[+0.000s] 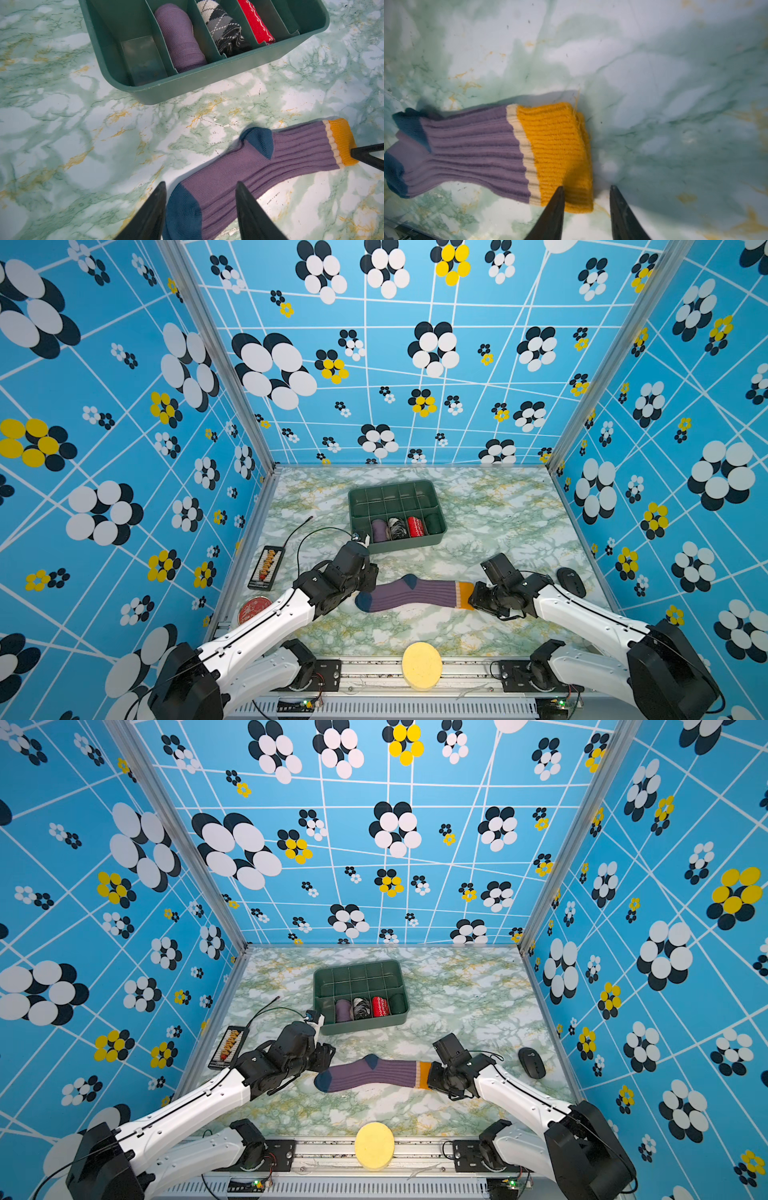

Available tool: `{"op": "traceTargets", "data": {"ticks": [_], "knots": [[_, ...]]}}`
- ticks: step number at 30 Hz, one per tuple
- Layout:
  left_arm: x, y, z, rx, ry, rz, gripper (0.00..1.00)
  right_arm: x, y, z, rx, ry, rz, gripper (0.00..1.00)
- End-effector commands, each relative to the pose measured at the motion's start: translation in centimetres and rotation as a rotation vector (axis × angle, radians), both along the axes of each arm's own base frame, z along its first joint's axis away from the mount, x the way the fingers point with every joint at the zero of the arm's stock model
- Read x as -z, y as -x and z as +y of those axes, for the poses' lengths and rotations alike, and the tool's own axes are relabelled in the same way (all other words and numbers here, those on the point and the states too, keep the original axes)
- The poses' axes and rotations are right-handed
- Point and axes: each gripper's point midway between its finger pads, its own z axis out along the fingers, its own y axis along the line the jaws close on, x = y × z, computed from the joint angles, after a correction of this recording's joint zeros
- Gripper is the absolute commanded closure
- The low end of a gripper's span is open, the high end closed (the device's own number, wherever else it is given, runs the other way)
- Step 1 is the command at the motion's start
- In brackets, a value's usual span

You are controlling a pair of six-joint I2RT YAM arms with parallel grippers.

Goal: Roll the socks
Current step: 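Grasp the yellow cuff end with the right gripper, left gripper at the foot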

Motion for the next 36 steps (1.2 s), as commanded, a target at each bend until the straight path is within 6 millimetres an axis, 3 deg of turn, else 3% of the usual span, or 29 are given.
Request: {"op": "traceTargets", "data": {"ticks": [1,19,26,34,36], "knots": [[-0.1,-0.3,-0.5,0.015,0.002,-0.011,0.45,0.7,0.2,0.1,0.010,-0.002,0.018,0.62],[0.0,-0.7,-0.4,0.012,-0.024,-0.009,0.46,1.8,0.9,-0.9,0.020,0.058,0.061,0.72],[0.1,-0.8,-0.2,0.006,-0.028,-0.007,0.47,2.4,1.0,-0.8,0.010,0.075,0.078,0.84],[0.2,-1.0,0.0,-0.001,-0.027,-0.003,0.47,1.8,0.7,-0.9,-0.015,0.096,0.048,1.00],[0.3,-1.0,0.0,-0.001,-0.026,-0.002,0.47,1.4,0.6,-0.9,-0.031,0.116,0.036,1.00]]}}
